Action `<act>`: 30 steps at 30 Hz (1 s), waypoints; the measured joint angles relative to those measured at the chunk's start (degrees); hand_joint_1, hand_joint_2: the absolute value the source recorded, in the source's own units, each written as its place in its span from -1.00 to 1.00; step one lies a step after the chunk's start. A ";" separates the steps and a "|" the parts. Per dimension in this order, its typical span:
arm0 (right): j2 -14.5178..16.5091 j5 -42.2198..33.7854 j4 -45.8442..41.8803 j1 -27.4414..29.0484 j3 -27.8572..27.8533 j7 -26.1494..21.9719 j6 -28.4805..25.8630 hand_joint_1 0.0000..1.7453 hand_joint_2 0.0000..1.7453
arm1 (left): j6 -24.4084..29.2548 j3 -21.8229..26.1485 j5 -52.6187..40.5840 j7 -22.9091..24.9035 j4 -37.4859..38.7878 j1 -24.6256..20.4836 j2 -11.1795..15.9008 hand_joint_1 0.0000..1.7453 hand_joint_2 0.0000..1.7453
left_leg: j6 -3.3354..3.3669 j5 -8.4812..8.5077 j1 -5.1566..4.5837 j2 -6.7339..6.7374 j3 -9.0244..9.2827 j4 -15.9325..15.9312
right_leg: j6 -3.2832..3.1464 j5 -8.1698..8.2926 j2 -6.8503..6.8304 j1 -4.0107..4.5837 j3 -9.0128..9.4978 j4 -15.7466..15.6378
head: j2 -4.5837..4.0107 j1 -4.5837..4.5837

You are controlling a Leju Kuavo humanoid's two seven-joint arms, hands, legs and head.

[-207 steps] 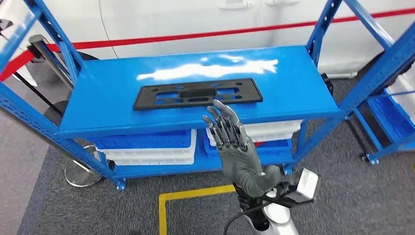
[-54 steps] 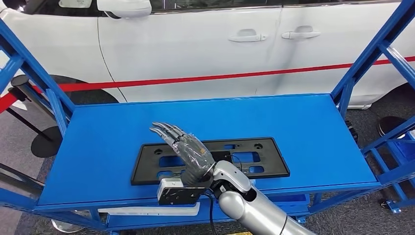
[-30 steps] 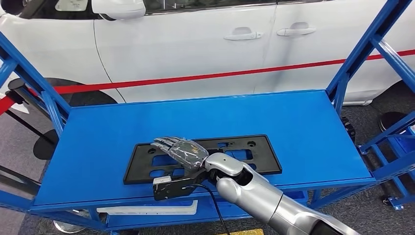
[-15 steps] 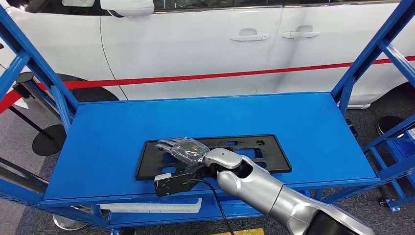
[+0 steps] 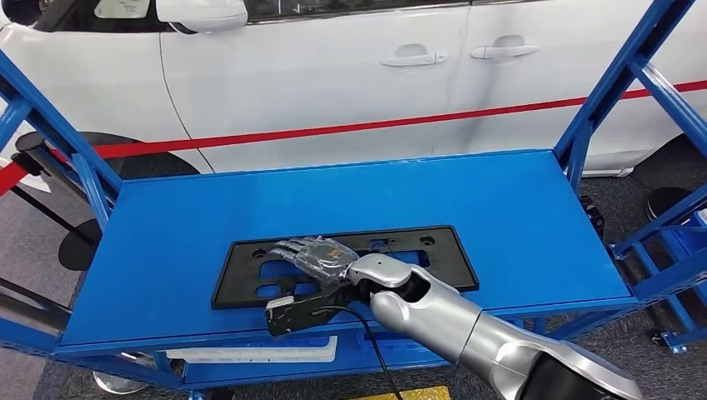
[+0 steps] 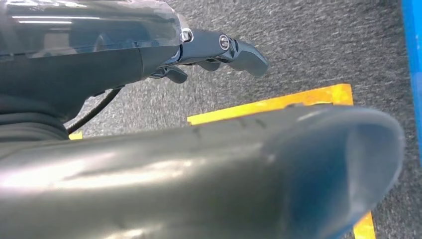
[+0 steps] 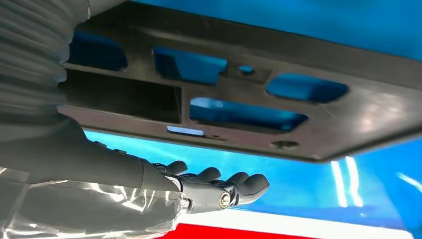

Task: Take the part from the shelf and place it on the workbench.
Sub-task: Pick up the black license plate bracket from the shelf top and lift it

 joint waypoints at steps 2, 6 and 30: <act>-0.03 0.62 0.24 0.07 0.31 0.34 -0.57 -1.00 1.00 | 0.02 -0.02 -0.01 0.01 0.00 -0.14 0.07 -1.00 -1.00 | 0.58 2.30 -0.20 0.00 3.15 -6.75 | 0.40 -0.11 0.08 0.19 -0.17 0.24 | 0.01 0.01; -0.08 2.48 0.67 0.25 0.85 1.53 -1.22 -1.00 1.00 | 0.03 -0.07 -0.01 0.13 0.00 -0.18 0.11 -1.00 -1.00 | 1.87 2.73 -0.31 -0.13 3.81 -8.57 | 1.52 -0.19 0.07 0.27 -0.37 0.38 | 0.00 0.06; -0.81 25.72 5.38 1.15 2.18 12.27 -6.61 -1.00 1.00 | 0.55 -0.32 0.57 0.16 0.01 -0.62 0.35 -1.00 -1.00 | 0.23 -1.71 0.01 -0.03 0.58 1.73 | -0.40 0.31 -0.01 0.21 0.21 -0.26 | 0.00 0.00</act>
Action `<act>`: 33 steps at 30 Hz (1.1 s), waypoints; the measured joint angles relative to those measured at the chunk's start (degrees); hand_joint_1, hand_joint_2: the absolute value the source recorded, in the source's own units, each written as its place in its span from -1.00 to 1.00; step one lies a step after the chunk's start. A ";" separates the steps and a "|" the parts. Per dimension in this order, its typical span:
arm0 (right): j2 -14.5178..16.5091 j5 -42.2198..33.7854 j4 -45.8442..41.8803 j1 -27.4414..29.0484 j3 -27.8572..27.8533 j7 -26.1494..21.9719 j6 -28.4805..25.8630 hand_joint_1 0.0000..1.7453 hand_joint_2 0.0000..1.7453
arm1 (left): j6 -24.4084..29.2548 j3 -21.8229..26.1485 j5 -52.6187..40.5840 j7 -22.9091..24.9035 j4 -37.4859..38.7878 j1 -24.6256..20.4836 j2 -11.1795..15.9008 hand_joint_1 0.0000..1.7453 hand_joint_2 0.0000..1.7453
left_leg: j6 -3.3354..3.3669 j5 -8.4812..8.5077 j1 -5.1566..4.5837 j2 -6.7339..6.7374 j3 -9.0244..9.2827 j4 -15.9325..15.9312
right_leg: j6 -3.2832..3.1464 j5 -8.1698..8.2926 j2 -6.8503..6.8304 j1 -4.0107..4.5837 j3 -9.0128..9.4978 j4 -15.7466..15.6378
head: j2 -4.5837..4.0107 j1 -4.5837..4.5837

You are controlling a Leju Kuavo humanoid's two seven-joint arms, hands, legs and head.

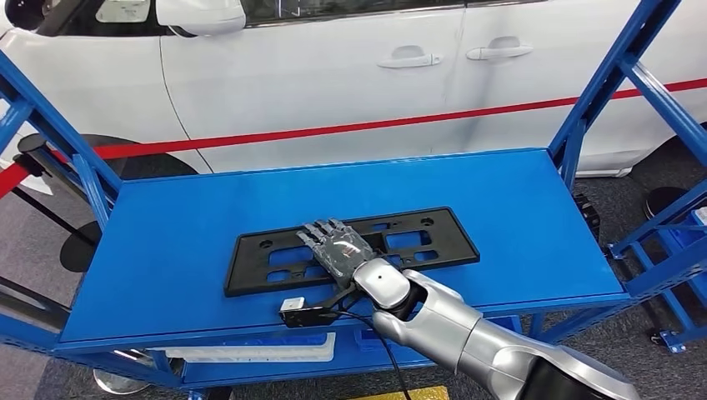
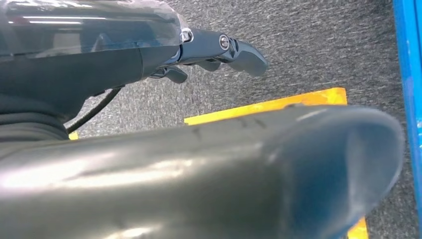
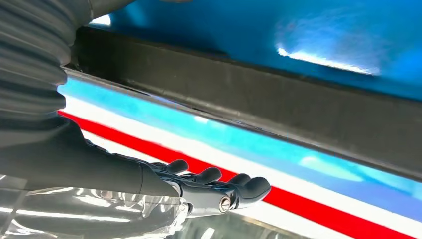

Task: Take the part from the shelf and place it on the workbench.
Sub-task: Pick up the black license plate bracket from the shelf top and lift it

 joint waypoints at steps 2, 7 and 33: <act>0.01 1.87 0.37 -0.02 -0.01 0.93 -0.37 -1.00 1.00 | 0.01 -0.02 0.18 -0.07 0.00 -0.18 0.13 -1.00 -1.00 | 0.76 2.55 -0.26 0.10 3.97 -7.75 | 0.26 0.03 -0.03 0.12 0.10 0.09 | 0.01 0.02; -0.12 4.89 1.62 -0.11 -0.10 2.25 0.52 -1.00 1.00 | 0.05 -0.03 0.32 -0.26 -0.01 -0.19 0.30 -1.00 -1.00 | 2.10 3.65 -0.59 0.30 5.79 -11.47 | 1.91 -0.07 -0.05 0.10 0.27 0.15 | 0.00 0.07; -0.69 4.43 2.72 -0.62 -0.43 -0.05 5.07 1.00 1.00 | 0.32 -0.01 1.33 -1.41 -0.01 -0.15 0.38 -1.00 -1.00 | 0.19 3.15 -0.01 0.51 5.47 -9.37 | 0.74 -0.42 0.02 -0.07 1.99 -0.96 | 0.00 -0.02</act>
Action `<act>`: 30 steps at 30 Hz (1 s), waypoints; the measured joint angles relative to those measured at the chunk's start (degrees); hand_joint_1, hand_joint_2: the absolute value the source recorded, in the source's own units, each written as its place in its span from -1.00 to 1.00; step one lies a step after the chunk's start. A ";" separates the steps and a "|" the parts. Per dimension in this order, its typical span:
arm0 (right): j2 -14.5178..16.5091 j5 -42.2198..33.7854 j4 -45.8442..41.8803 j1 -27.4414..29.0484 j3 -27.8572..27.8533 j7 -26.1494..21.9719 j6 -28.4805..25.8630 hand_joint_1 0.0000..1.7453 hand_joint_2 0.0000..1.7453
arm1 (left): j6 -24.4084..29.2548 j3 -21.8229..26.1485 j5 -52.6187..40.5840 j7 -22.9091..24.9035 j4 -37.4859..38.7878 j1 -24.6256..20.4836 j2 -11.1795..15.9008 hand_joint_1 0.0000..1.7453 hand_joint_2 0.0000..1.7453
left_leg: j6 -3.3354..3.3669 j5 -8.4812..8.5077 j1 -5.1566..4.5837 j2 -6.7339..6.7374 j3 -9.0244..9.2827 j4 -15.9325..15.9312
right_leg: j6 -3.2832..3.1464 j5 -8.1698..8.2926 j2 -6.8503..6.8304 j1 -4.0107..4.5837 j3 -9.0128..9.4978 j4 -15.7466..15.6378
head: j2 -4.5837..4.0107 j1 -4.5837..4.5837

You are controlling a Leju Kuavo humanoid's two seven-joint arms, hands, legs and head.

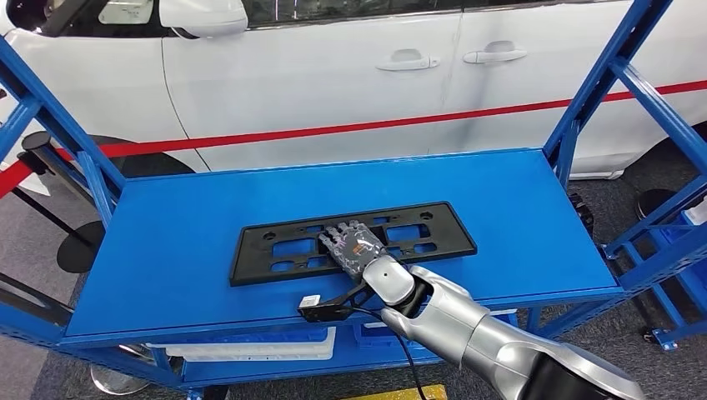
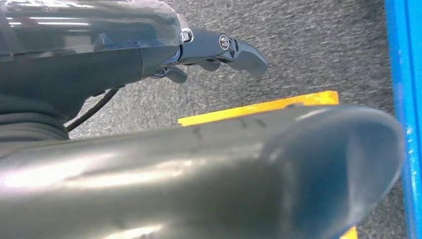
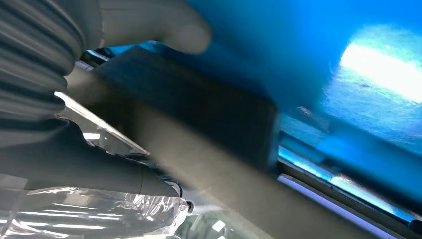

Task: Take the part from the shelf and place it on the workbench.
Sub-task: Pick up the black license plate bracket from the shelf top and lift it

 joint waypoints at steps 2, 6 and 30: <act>-0.06 -0.33 -0.04 -0.45 -0.01 -0.22 0.39 1.00 1.00 | -0.02 0.00 0.13 -0.23 0.00 -0.03 0.01 -1.00 -1.00 | 0.72 0.10 -0.29 -0.03 0.81 -2.10 | 0.65 0.07 0.06 0.14 -0.17 0.12 | 0.01 0.04; -0.23 -1.22 -0.31 -1.41 -0.05 -0.44 1.90 1.00 1.00 | -0.02 0.00 0.34 -0.33 0.00 -0.01 0.10 -1.00 -1.00 | 2.24 0.87 -0.05 0.14 0.89 -2.65 | 1.88 -1.81 0.10 -0.14 -1.44 2.96 | 0.00 0.07; -0.29 -0.97 -3.61 -0.17 -5.38 5.68 -6.16 1.00 1.00 | 0.07 0.20 2.15 -3.20 0.01 1.26 -0.03 -1.00 -1.00 | -0.23 -0.10 0.05 0.20 -3.38 3.35 | 0.07 -0.69 -0.53 -0.27 -1.15 1.41 | 0.00 -0.23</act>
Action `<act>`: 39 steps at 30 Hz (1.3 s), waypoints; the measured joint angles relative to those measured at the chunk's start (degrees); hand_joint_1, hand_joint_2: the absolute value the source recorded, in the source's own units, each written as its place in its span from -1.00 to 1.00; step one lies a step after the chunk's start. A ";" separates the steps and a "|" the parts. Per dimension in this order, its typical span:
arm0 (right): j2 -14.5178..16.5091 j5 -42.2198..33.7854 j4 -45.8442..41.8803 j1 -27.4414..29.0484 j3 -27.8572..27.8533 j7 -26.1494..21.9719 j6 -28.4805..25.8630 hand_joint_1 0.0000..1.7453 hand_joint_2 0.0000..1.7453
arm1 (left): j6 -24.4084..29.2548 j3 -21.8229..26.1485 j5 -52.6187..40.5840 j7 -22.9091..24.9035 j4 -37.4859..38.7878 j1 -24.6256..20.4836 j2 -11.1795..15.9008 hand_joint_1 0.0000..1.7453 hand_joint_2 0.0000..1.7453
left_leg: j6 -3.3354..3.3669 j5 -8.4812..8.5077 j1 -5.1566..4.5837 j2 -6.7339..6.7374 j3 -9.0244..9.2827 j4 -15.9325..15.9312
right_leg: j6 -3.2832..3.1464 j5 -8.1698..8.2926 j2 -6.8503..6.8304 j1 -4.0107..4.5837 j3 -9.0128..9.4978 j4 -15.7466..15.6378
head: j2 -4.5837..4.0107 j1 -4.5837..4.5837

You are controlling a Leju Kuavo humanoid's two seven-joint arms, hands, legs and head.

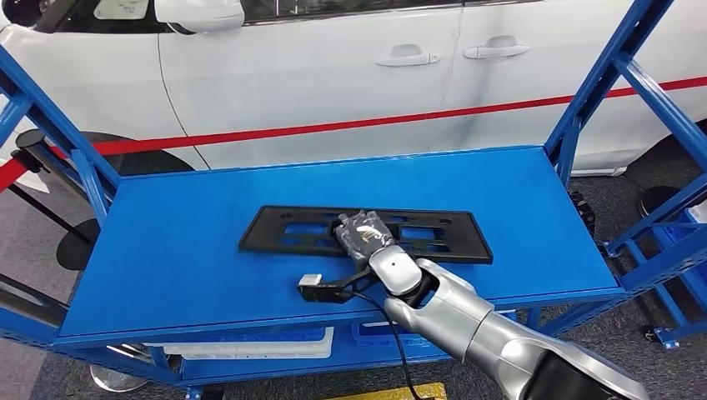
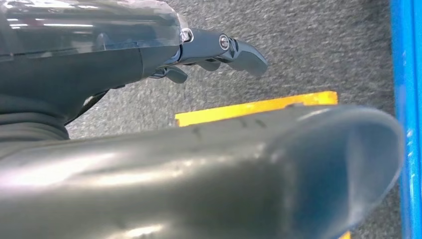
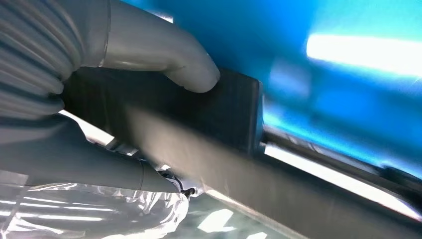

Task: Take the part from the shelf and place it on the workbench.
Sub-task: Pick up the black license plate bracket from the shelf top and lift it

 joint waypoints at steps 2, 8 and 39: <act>0.00 1.72 -1.88 -0.69 -3.24 1.37 -1.75 1.00 1.00 | 0.25 0.01 0.11 -0.54 0.00 0.23 -0.18 -1.00 0.00 | 0.55 0.97 -0.19 -0.01 1.25 -3.64 | 0.56 0.06 0.15 0.17 -0.58 0.29 | 0.01 0.02; 0.01 7.12 -9.52 -1.33 -12.02 2.13 -5.30 1.00 1.00 | 0.74 0.02 0.10 -1.47 -0.01 0.66 -1.14 -1.00 1.00 | 2.48 1.65 -0.07 -0.17 1.20 -4.58 | 2.19 -2.80 0.30 0.00 -3.22 5.12 | 0.00 0.11; 2.06 7.27 -35.64 10.31 -30.35 -8.58 -24.21 1.00 1.00 | 4.99 -0.18 0.02 0.78 -0.01 0.93 -2.81 -1.00 1.00 | 2.74 1.72 -0.16 -0.69 1.41 -5.00 | 1.88 -3.86 0.55 0.21 -5.24 7.96 | 0.00 0.12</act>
